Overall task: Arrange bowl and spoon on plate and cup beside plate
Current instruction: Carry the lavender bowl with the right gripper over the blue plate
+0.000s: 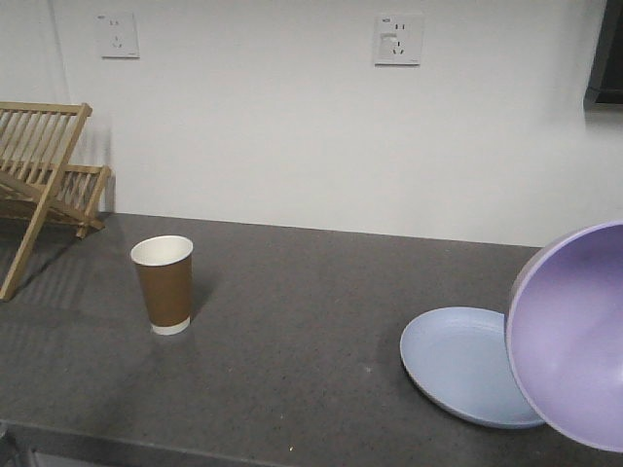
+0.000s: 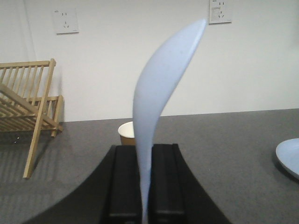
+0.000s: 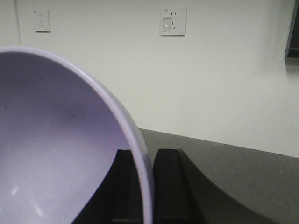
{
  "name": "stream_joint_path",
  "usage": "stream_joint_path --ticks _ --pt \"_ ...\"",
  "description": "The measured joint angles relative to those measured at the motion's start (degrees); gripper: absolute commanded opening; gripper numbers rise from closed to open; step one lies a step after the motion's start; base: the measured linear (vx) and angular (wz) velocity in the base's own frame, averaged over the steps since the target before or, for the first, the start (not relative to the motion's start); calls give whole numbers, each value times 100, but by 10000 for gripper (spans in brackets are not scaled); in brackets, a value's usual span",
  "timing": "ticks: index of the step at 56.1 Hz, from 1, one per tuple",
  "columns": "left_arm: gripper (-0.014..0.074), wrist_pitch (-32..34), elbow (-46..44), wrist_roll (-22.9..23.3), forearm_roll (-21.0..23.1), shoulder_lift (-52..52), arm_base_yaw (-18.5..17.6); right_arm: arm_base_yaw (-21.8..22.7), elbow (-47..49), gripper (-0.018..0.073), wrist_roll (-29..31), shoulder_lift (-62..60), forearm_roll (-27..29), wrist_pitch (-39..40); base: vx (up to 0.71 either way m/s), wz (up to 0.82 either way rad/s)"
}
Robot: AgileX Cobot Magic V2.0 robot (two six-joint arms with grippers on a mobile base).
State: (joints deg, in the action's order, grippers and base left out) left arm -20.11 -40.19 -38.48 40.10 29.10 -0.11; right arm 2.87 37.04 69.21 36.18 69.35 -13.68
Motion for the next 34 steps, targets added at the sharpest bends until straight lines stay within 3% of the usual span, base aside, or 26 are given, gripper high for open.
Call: stream_joint_path --ticks 34 --pt "3 0 0 0 0 0 0 0 0 -8 0 0 0 4 29 -22"
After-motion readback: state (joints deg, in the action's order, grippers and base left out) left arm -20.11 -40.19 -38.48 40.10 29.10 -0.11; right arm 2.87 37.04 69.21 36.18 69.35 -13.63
